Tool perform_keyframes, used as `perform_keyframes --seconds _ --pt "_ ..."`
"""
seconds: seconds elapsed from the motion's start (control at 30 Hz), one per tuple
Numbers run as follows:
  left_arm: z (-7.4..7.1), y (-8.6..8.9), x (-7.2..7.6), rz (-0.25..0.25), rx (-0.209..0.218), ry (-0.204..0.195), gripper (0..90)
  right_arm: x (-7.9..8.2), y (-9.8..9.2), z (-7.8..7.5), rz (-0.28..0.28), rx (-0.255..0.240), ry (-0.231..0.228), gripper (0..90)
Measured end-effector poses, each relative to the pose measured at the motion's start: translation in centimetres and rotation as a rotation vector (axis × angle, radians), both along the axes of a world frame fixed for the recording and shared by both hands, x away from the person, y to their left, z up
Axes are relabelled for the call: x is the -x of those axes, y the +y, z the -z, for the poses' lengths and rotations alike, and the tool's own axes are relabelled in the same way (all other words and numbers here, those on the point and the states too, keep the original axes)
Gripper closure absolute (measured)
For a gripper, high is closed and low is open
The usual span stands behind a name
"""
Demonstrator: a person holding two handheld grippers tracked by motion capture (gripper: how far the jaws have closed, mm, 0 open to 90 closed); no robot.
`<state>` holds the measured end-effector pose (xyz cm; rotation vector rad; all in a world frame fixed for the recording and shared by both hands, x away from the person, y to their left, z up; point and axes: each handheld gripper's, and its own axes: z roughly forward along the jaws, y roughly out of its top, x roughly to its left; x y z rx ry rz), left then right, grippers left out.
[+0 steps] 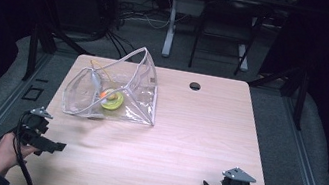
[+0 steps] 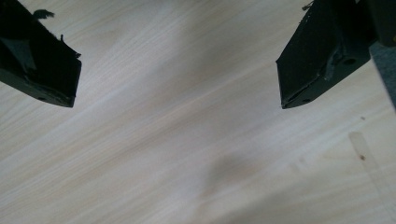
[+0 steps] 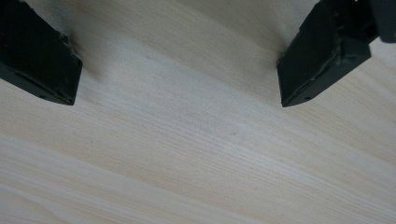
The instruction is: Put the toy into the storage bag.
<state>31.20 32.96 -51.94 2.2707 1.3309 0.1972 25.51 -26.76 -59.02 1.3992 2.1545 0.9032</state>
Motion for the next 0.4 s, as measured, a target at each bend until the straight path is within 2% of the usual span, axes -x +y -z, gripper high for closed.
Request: perform_keyframes --seconds 0.13,0.17,0.23,0.27,0.4 --pt "1.0 0.2 0.3 0.003 -0.007 0.026 0.0 0.0 0.0 0.0 0.0 0.0 0.0 0.0" --pt "1.7 0.3 0.3 -0.022 -0.025 0.051 0.0 0.0 0.0 0.0 0.0 0.0 0.0 0.0" --pt "2.1 0.4 0.3 -0.041 -0.035 0.056 0.0 0.0 0.0 0.0 0.0 0.0 -0.001 0.0" --pt "2.9 0.6 0.3 -0.064 -0.04 0.066 0.0 0.0 0.0 0.0 -0.002 -0.002 -0.003 0.0" --pt "4.0 0.6 0.1 -0.064 -0.051 0.065 0.0 0.1 0.0 0.0 -0.003 -0.002 -0.003 0.0"
